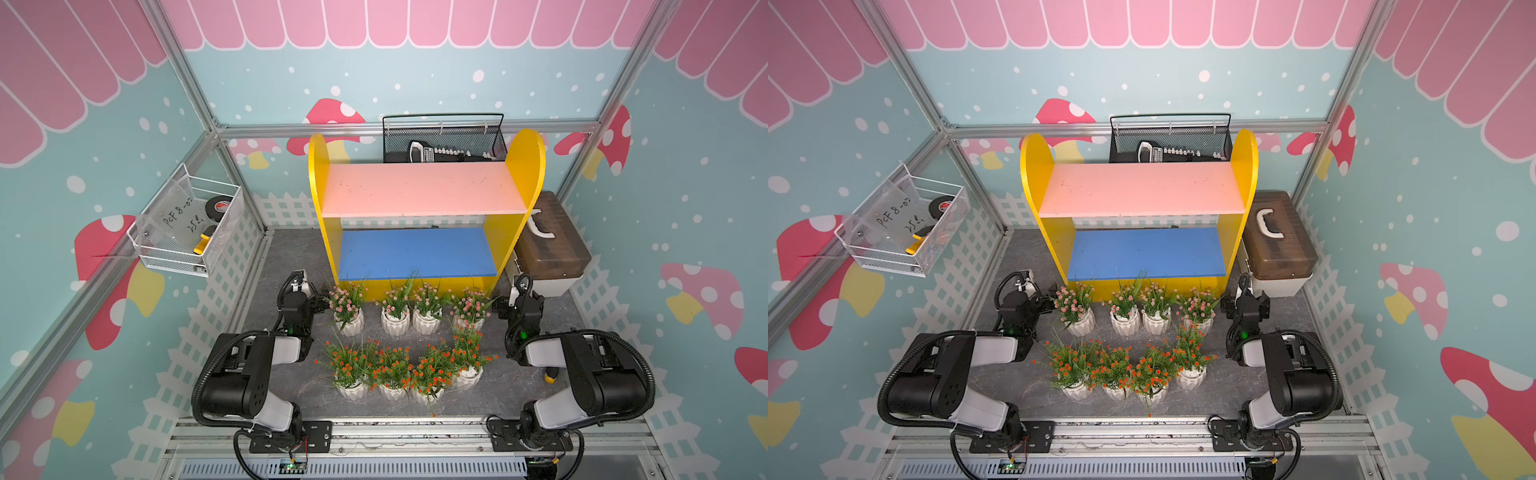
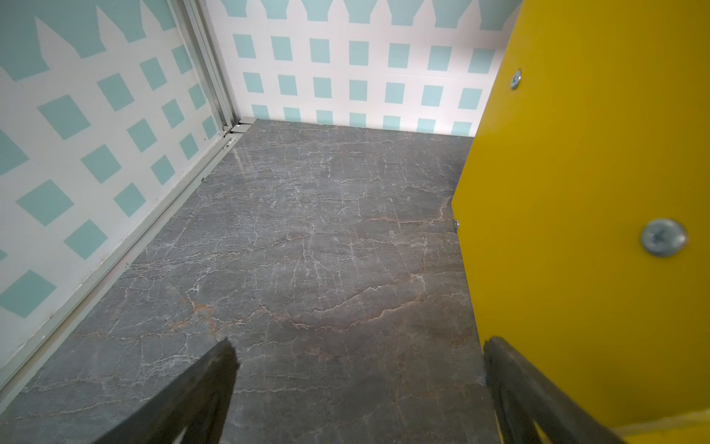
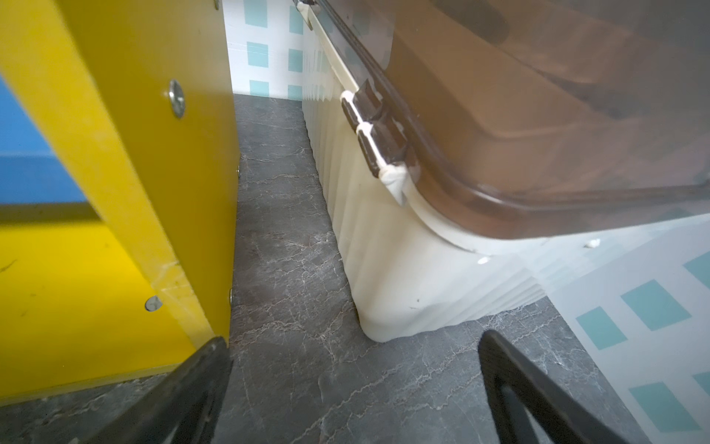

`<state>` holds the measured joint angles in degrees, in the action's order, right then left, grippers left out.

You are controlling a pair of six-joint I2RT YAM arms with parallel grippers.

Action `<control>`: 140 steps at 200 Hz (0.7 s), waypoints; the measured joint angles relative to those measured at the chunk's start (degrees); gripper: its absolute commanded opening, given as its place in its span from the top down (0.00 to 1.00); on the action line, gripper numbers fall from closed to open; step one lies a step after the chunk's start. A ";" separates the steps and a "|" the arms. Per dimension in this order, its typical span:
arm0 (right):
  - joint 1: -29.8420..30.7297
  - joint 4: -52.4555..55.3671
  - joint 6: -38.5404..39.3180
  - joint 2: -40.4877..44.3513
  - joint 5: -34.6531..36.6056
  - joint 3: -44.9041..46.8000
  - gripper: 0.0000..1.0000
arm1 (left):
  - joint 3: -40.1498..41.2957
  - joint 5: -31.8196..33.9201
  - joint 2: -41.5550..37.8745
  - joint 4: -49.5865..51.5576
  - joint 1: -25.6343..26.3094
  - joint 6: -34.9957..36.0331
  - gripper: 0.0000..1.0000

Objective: Place the baby's breath potted plants on the rack by color
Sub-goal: Pick up the baby's breath potted plant from the center of the board.

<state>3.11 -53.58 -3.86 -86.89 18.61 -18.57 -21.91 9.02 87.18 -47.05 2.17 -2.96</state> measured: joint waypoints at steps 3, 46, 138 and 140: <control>0.00 0.00 0.00 0.00 0.00 0.00 0.00 | 0.00 0.00 0.00 0.00 -0.04 0.00 0.01; 0.00 0.00 0.00 0.00 0.00 0.00 0.00 | -0.42 0.00 -0.04 0.83 -0.17 0.02 0.01; 0.37 23.69 -4.98 20.15 3.17 -8.15 0.02 | -11.37 12.24 -32.54 31.65 2.34 -1.11 0.01; 0.37 25.09 -5.40 20.70 3.02 -8.85 0.03 | -11.37 12.76 -33.73 31.98 2.58 -1.31 0.01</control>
<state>3.49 -28.49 -9.26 -66.19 21.63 -27.42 -33.28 21.78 53.45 -15.07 4.75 -4.27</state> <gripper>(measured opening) 0.982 0.993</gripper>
